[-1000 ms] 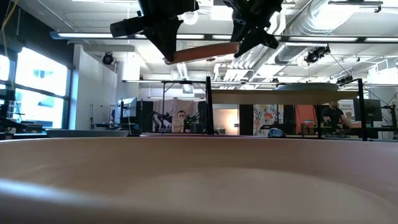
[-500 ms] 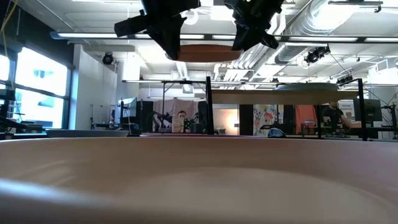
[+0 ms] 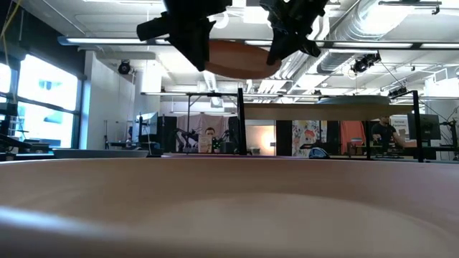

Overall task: Place and stack plates onto a shelf
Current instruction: Stack the brown plate on top of the light blue plate on the shelf

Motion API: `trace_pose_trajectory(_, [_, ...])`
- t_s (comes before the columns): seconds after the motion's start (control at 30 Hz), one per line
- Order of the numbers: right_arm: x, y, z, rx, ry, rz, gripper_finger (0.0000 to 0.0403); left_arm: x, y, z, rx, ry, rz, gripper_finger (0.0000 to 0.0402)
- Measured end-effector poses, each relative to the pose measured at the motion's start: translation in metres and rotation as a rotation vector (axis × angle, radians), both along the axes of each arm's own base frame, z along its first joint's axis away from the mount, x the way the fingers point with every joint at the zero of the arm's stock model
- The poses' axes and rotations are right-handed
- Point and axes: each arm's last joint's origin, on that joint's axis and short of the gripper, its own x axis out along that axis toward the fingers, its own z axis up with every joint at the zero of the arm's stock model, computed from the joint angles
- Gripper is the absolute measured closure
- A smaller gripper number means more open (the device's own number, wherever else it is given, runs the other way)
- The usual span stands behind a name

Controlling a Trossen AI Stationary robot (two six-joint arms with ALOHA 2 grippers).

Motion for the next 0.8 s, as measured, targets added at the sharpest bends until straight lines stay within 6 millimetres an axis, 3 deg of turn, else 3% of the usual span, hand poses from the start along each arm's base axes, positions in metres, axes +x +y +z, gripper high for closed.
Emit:
trace_pose_trajectory(0.37, [-0.002, -0.004, 0.0, -0.006, 0.005, -0.014, 0.0402, -0.012, 0.002, 0.019, -0.022, -0.15, 0.132, 0.031])
trace_pose_trajectory(0.8, [-0.002, -0.004, 0.006, -0.02, -0.044, -0.015, 0.0403, -0.029, 0.002, 0.045, -0.1, -0.227, 0.119, 0.0309])
